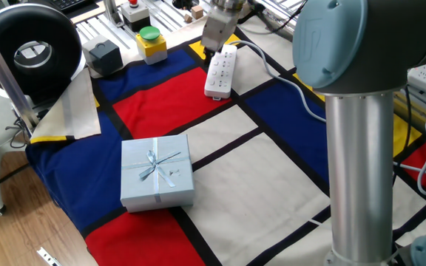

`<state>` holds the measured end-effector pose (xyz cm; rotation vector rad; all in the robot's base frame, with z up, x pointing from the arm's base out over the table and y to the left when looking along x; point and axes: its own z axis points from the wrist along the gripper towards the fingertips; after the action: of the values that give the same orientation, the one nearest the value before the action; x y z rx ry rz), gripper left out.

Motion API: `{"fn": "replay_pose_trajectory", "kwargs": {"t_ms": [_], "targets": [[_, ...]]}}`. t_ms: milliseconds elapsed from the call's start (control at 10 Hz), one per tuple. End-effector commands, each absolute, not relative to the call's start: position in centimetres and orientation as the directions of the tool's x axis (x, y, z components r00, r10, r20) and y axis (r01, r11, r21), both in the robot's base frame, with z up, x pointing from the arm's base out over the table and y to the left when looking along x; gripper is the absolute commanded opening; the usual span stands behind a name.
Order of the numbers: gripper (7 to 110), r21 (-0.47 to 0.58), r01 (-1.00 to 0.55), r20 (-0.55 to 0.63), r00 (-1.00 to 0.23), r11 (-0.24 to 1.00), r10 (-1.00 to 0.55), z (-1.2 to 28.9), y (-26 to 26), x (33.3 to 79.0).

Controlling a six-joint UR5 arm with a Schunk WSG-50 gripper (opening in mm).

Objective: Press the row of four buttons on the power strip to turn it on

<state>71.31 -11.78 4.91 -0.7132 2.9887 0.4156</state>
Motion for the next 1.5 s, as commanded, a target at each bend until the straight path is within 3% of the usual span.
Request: {"fn": "replay_pose_trajectory", "kwargs": {"t_ms": [0, 600, 1400], "targets": [[88, 0.272, -0.442, -0.076, -0.895, 0.855, -0.439, 9.1, -11.9, 70.7], [88, 0.29, -0.411, -0.099, -0.911, 0.864, -0.4, 8.5, -9.4, 71.7], [88, 0.217, -0.41, -0.142, -0.911, 0.886, -0.387, 5.5, -9.7, 70.9]]}}
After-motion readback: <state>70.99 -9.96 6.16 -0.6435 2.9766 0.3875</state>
